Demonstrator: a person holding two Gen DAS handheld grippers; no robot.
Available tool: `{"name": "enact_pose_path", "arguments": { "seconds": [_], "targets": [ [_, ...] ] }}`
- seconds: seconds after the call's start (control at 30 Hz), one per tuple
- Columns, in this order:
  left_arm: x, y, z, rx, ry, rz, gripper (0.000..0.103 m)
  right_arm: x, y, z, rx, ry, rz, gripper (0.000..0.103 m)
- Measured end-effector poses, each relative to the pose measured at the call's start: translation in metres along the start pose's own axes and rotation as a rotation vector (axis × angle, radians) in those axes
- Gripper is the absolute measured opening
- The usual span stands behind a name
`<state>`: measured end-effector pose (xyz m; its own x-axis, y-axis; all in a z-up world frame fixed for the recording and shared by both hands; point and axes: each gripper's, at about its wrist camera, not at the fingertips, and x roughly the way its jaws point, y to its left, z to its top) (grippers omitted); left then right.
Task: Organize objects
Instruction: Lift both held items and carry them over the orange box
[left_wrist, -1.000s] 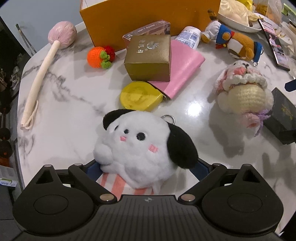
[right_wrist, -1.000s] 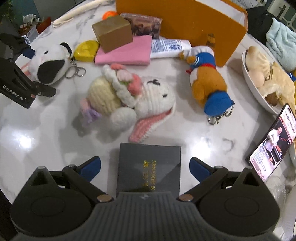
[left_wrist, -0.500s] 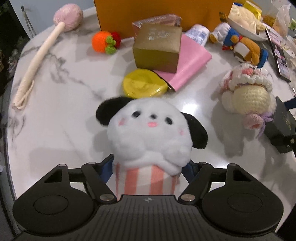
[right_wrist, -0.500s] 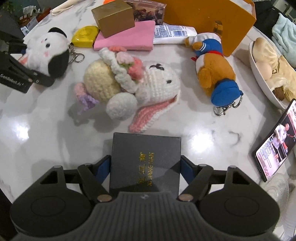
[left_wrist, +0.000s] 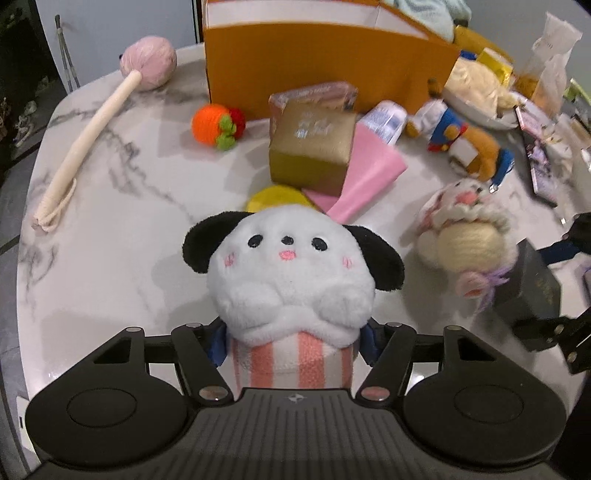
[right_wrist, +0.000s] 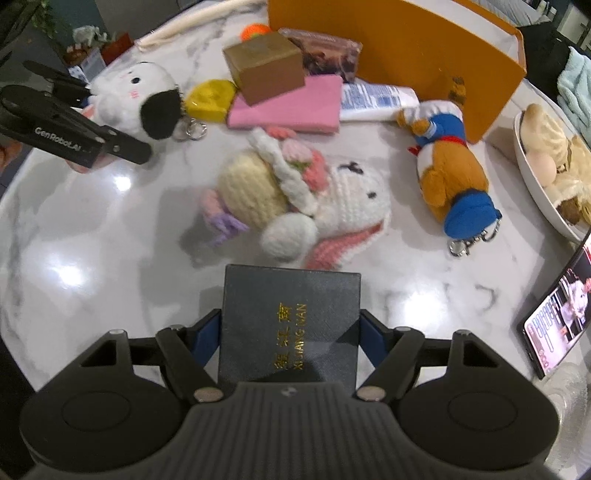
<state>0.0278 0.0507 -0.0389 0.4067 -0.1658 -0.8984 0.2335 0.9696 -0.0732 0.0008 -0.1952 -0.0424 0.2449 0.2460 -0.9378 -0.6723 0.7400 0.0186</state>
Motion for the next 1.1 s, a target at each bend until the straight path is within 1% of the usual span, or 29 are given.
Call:
{"name": "enact_pose_path", "arguments": {
  "seconds": [0.17, 0.3, 0.37, 0.5, 0.6, 0.73, 0.83, 0.9, 1.0, 1.1],
  "targets": [
    [-0.024, -0.007, 0.003, -0.019, -0.066, -0.035, 0.075, -0.017, 0.016, 0.001, -0.040, -0.050, 0.059, 0.077],
    [-0.039, -0.013, 0.009, -0.022, -0.121, -0.061, 0.076, -0.036, 0.022, 0.008, -0.047, -0.106, 0.102, 0.077],
    [-0.043, -0.013, 0.016, -0.027, -0.143, -0.061, 0.076, -0.046, 0.018, 0.012, -0.035, -0.141, 0.117, 0.077],
    [-0.046, -0.013, 0.032, -0.030, -0.169, -0.055, 0.076, -0.075, 0.002, 0.026, 0.017, -0.240, 0.135, 0.077],
    [-0.050, -0.015, 0.050, 0.003, -0.190, -0.044, 0.076, -0.093, -0.012, 0.040, 0.034, -0.295, 0.115, 0.077],
    [-0.058, -0.018, 0.091, 0.042, -0.248, -0.016, 0.076, -0.113, -0.038, 0.073, 0.070, -0.361, 0.059, 0.077],
    [-0.055, -0.017, 0.133, 0.043, -0.269, -0.030, 0.076, -0.127, -0.063, 0.102, 0.125, -0.414, 0.019, 0.077],
    [-0.048, -0.019, 0.160, 0.068, -0.297, -0.005, 0.076, -0.132, -0.079, 0.124, 0.173, -0.447, -0.003, 0.077],
    [-0.035, -0.022, 0.195, 0.087, -0.328, 0.035, 0.076, -0.133, -0.105, 0.160, 0.269, -0.486, -0.032, 0.077],
    [-0.017, -0.024, 0.220, 0.072, -0.315, 0.059, 0.076, -0.122, -0.122, 0.189, 0.342, -0.486, -0.049, 0.077]
  ]
}}
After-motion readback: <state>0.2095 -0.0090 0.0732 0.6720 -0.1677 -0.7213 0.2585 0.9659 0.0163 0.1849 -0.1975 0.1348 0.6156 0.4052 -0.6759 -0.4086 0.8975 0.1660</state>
